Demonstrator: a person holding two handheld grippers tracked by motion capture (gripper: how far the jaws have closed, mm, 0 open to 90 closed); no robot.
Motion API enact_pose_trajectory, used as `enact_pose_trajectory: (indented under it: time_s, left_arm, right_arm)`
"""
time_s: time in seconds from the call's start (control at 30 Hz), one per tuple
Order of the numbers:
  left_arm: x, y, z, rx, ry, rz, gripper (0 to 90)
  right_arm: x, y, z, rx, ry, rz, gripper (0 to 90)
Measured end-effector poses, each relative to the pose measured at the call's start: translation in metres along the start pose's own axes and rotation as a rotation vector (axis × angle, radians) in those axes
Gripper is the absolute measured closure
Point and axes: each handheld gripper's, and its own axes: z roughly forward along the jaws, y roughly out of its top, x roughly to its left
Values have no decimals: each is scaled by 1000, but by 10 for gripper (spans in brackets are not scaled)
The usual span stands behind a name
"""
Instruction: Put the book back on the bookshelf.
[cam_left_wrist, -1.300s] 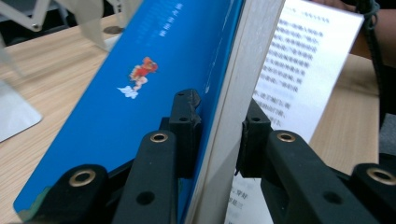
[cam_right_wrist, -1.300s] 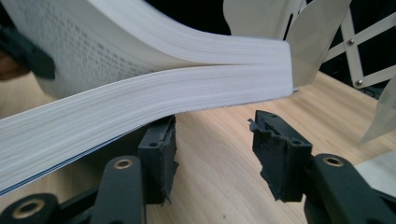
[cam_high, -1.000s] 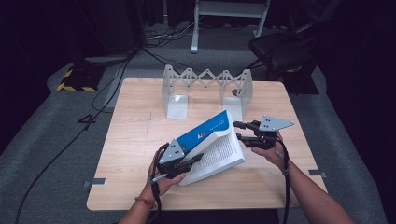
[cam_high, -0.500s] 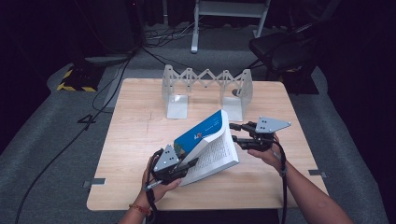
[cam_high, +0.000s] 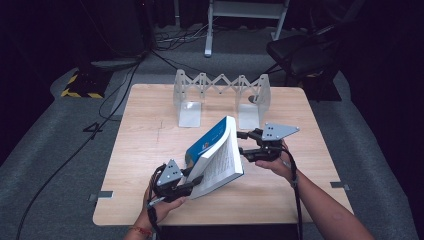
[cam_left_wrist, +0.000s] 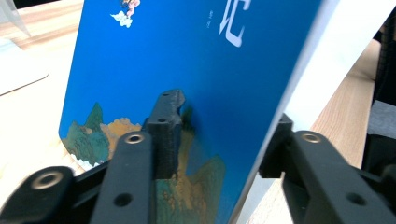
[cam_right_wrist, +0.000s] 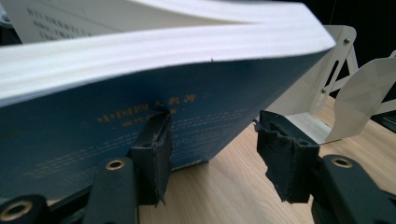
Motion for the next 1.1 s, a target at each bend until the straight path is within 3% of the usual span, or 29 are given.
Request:
enact_pose_trajectory:
  time_s: [0.1, 0.17, 0.3, 0.47, 0.57, 0.87, 0.97, 1.1]
  left_arm:
    - [4, 1, -1, 6, -5, 23, 658]
    - [9, -1, -2, -15, -30, 16, 697]
    - [11, -1, 3, -41, -67, 0, 705]
    - [11, 6, 20, -57, -135, -13, 704]
    - [9, 14, 34, -49, -166, 17, 701]
    - [8, 33, 58, -35, -173, 87, 687]
    - [10, 35, 59, -35, -163, 101, 683]
    - [9, 33, 54, -33, -142, 104, 657]
  right_arm:
    - [-2, -1, 7, 11, 3, 10, 447]
    - [-4, -1, 10, 14, 1, 14, 440]
    - [0, -1, 6, 13, -45, -27, 466]
    - [-5, -7, -6, -1, -82, -15, 487]
    - [-6, -6, -15, -19, -107, -19, 506]
    - [-9, -5, -40, -39, -169, -42, 539]
    - [-10, -6, -42, -39, -171, -27, 541]
    - [-8, -8, -41, -48, -124, 13, 519]
